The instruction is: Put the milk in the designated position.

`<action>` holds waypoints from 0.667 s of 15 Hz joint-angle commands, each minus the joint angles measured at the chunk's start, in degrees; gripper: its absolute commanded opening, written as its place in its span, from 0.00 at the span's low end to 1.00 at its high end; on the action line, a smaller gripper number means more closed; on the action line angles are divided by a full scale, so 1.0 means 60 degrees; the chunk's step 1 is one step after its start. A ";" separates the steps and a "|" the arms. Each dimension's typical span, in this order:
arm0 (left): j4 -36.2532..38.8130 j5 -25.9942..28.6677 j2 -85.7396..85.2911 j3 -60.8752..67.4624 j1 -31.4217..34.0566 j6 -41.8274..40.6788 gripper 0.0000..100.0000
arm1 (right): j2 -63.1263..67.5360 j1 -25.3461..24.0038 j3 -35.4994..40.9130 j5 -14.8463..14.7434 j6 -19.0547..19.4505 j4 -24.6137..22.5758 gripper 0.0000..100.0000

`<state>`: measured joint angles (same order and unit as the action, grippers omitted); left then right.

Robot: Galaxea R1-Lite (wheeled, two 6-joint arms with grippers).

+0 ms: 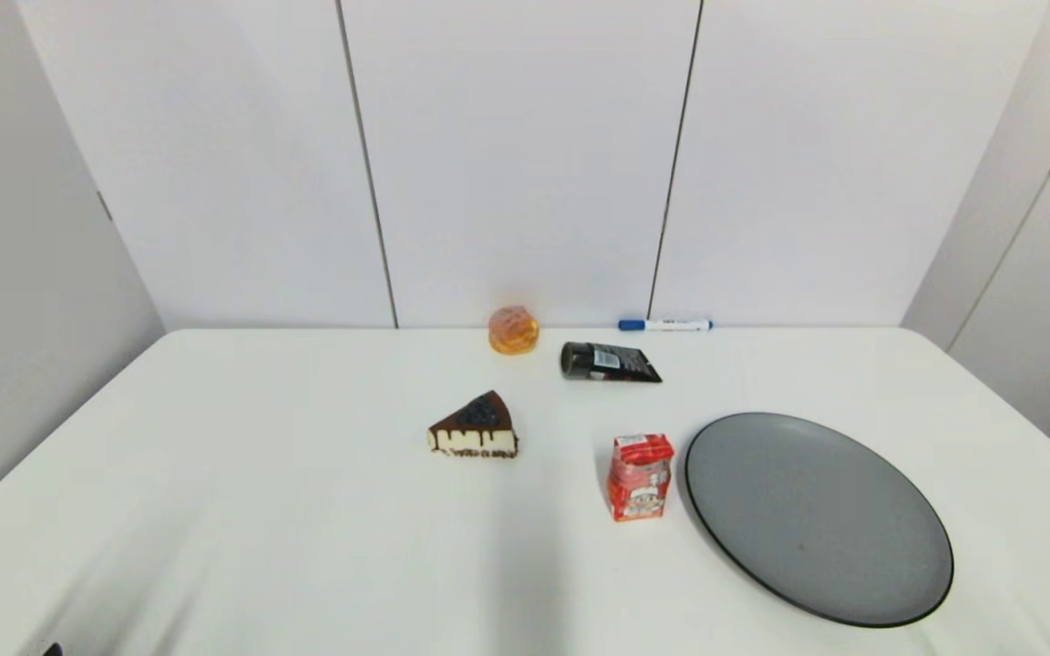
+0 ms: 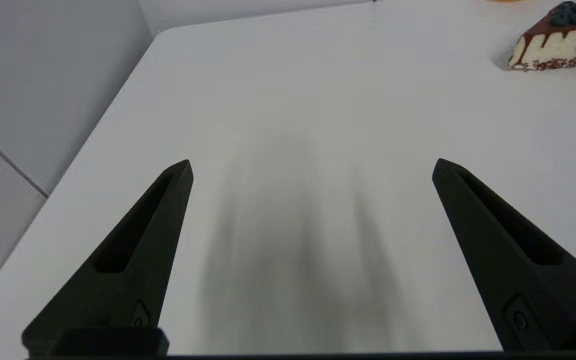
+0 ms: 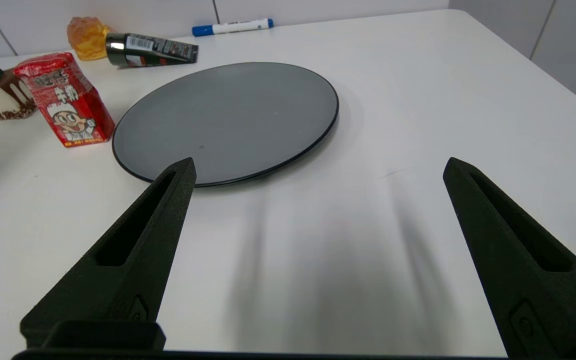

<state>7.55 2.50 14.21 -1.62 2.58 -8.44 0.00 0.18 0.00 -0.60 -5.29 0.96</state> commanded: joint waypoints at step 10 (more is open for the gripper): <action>-0.1228 -0.0387 -0.2384 0.0270 -0.0284 0.1421 1.00 | 0.0000 -0.0001 0.0000 -0.0003 0.0003 0.0001 1.00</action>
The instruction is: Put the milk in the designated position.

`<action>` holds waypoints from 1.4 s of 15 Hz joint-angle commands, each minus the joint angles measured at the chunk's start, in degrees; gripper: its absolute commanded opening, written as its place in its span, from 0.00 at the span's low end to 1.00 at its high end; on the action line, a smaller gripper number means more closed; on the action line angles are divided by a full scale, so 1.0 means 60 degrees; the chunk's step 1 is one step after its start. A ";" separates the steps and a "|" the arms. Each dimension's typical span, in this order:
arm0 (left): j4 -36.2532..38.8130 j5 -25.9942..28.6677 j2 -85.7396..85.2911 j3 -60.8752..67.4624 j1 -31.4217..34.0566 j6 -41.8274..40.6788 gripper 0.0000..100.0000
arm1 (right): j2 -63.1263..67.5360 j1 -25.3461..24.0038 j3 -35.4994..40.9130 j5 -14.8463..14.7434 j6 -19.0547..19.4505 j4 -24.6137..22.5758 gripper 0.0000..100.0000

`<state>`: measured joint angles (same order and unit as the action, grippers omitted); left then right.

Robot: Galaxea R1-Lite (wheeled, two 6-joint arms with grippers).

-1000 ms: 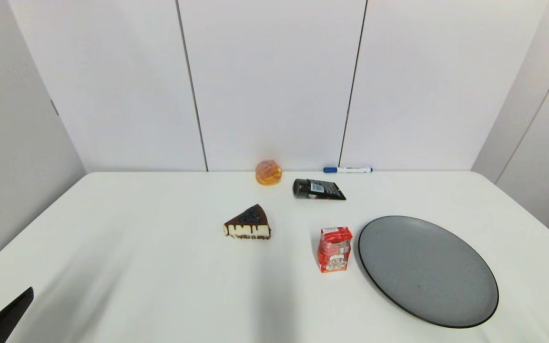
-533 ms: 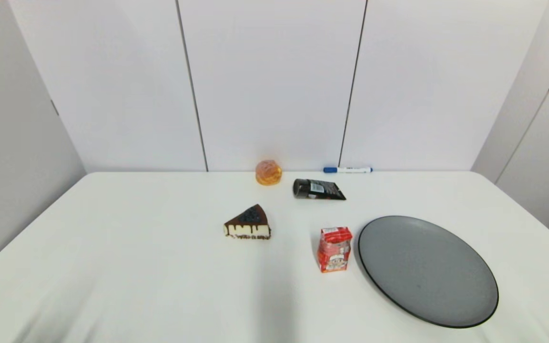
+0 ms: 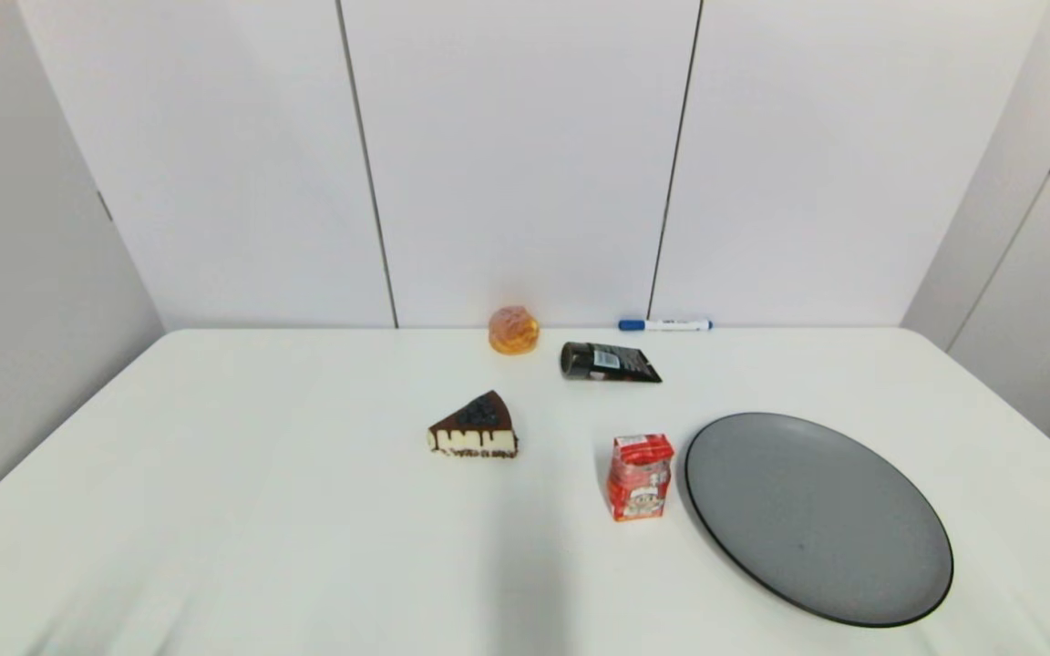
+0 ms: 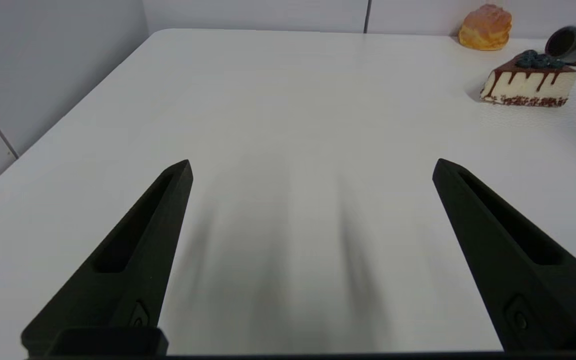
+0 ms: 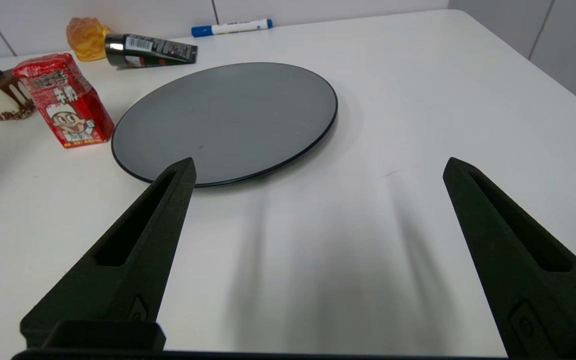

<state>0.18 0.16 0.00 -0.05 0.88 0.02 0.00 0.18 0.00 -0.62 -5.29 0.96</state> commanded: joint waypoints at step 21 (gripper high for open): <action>-0.0001 0.0003 -0.0015 0.0008 0.0000 0.0011 1.00 | 0.0000 -0.0001 0.0000 0.0001 -0.0012 0.0001 1.00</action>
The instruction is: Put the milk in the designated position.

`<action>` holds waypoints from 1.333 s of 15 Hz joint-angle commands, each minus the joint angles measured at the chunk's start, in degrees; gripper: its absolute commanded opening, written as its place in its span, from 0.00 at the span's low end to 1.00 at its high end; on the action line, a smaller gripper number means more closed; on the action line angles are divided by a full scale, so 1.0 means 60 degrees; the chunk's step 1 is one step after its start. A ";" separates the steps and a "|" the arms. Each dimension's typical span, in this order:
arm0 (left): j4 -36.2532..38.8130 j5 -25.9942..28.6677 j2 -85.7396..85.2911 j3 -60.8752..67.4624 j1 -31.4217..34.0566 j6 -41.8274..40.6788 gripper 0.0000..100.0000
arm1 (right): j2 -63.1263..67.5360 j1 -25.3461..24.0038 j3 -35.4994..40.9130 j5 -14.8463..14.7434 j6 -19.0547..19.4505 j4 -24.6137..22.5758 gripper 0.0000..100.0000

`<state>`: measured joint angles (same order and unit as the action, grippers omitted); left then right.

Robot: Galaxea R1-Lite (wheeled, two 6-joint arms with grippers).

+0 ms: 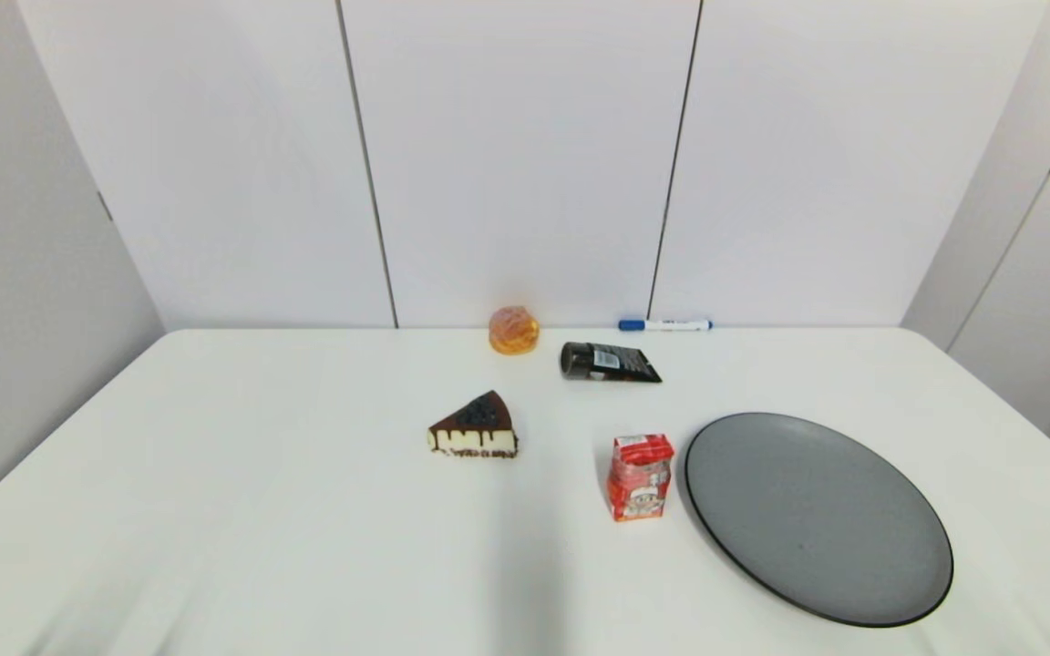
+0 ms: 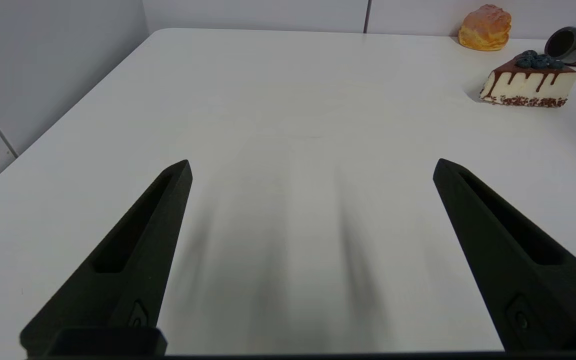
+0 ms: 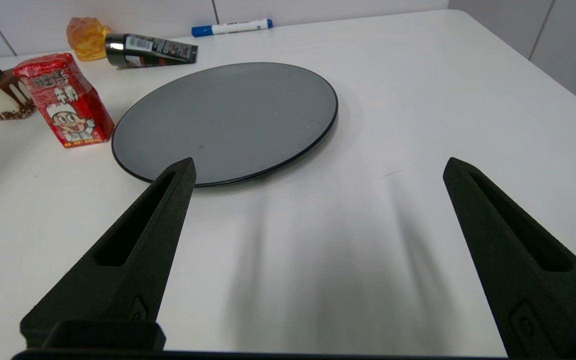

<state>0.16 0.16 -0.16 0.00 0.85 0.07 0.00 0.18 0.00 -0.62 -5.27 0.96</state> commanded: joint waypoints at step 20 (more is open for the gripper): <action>0.0003 0.0003 0.0026 0.0000 0.0004 0.0002 1.00 | 0.0000 -0.0001 0.0000 -0.0014 -0.0089 0.0001 1.00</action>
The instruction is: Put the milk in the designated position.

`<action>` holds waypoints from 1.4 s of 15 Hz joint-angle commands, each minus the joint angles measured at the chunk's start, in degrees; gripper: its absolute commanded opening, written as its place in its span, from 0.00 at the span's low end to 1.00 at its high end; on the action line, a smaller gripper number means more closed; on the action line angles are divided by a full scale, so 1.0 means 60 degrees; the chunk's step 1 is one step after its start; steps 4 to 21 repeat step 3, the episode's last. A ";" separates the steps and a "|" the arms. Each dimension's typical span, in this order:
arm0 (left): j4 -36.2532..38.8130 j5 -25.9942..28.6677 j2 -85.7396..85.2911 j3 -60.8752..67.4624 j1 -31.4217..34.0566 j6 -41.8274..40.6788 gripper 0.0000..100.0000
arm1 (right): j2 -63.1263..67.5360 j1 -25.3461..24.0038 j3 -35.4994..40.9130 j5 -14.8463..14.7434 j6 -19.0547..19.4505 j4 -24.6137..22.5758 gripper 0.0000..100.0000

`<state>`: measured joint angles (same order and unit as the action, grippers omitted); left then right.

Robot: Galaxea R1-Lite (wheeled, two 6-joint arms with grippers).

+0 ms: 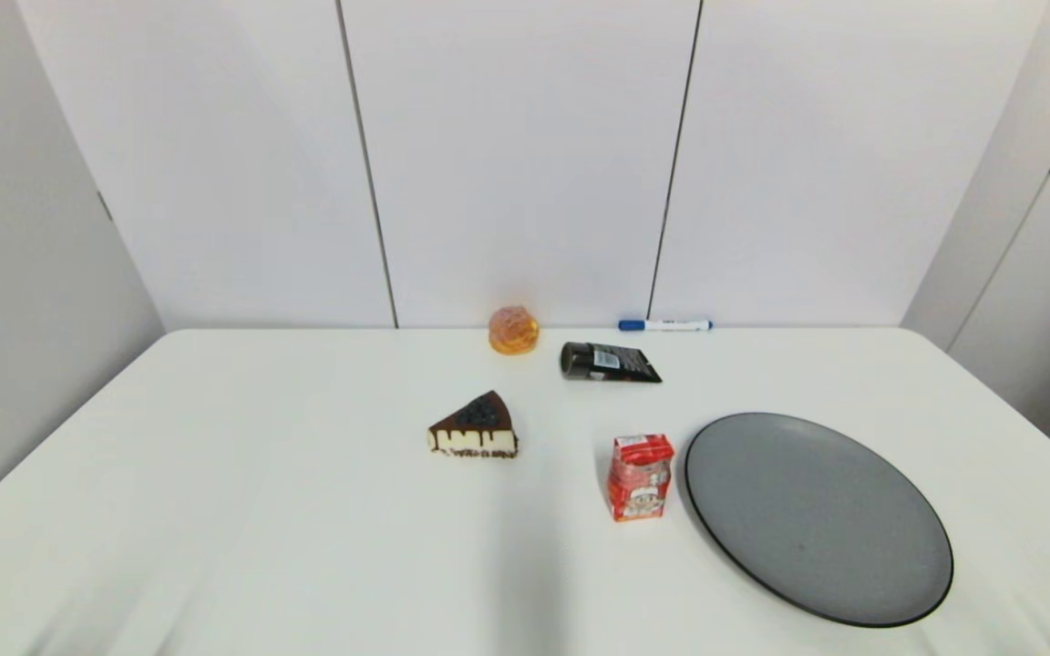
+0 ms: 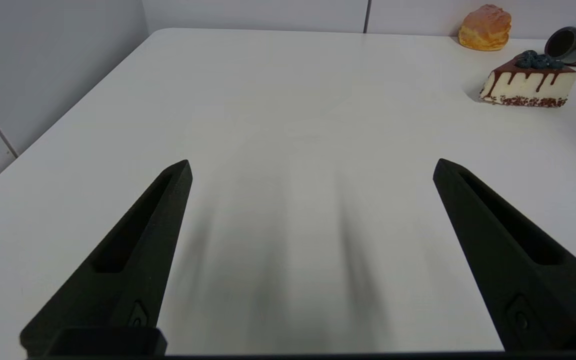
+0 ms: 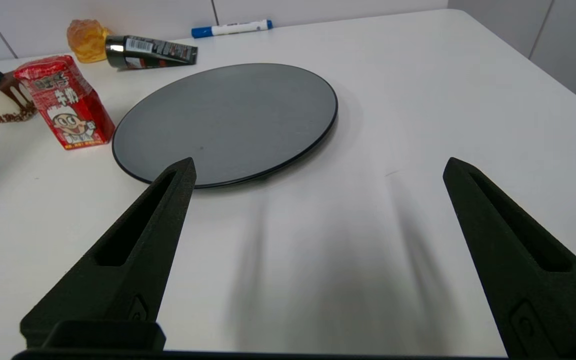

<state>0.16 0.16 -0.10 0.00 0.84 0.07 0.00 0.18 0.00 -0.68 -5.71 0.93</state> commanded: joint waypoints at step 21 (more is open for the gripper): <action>0.0003 0.0003 0.0002 0.0000 0.0006 0.0002 1.00 | 0.0015 -0.0001 0.0000 -0.0003 -0.0016 0.0007 1.00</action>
